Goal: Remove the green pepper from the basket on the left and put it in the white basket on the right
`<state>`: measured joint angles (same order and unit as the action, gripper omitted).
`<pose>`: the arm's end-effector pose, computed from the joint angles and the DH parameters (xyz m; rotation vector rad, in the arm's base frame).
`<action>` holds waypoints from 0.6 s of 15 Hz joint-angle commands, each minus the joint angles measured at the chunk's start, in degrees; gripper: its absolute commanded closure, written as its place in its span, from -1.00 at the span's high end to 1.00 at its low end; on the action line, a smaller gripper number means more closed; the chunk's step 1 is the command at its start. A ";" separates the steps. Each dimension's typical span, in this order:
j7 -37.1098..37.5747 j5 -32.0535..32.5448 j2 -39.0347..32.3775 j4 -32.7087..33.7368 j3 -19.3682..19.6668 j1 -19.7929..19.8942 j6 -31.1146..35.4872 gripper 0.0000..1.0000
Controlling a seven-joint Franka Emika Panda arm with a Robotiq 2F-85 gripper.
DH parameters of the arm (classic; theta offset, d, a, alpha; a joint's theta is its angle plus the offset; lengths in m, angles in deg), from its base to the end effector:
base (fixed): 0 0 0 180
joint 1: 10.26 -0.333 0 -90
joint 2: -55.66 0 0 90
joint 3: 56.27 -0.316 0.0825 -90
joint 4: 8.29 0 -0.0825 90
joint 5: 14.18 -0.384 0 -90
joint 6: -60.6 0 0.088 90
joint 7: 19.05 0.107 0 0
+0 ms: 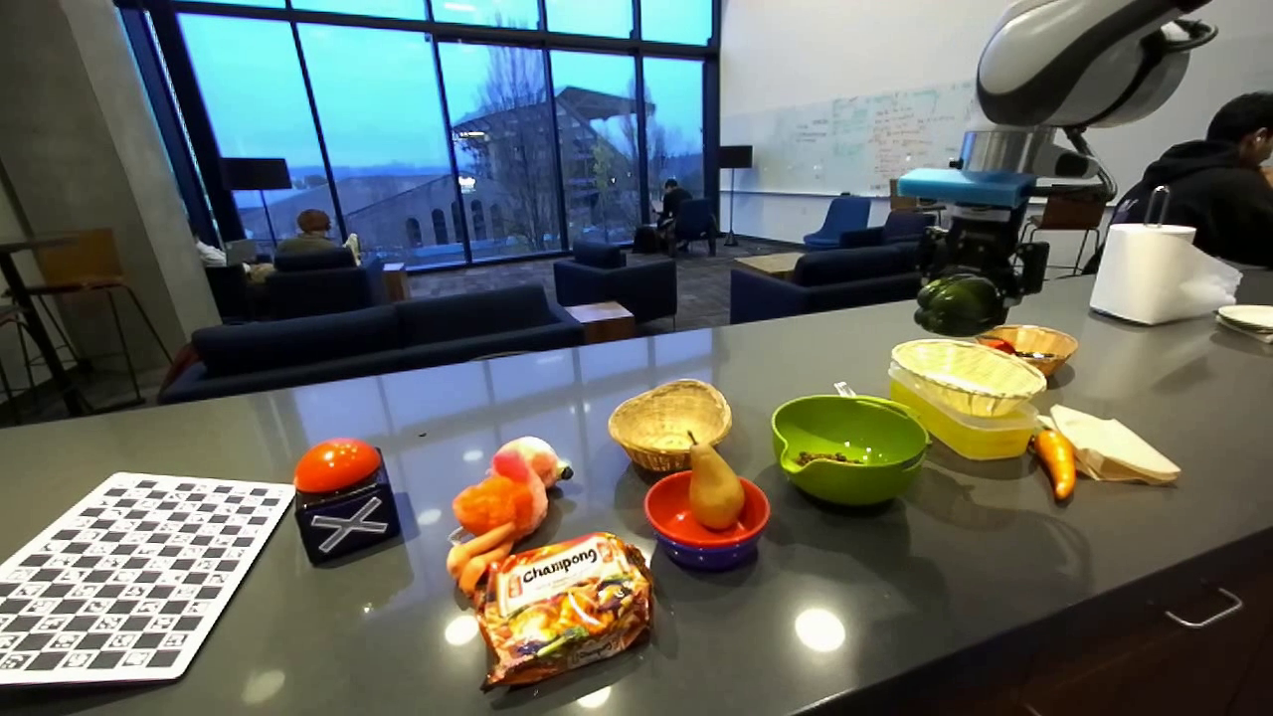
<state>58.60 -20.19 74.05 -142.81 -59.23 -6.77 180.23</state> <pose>0.4543 0.0019 0.4624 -2.3125 1.9791 -0.0003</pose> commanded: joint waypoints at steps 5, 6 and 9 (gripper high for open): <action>2.08 -0.71 -1.84 -2.56 3.24 4.07 7.99 0.39; 1.83 -1.12 -2.58 -2.49 3.58 4.17 8.83 0.39; 1.10 -2.74 -5.73 -1.84 4.63 4.11 10.58 0.39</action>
<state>59.69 -21.16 70.99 -145.23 -55.39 -2.88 188.85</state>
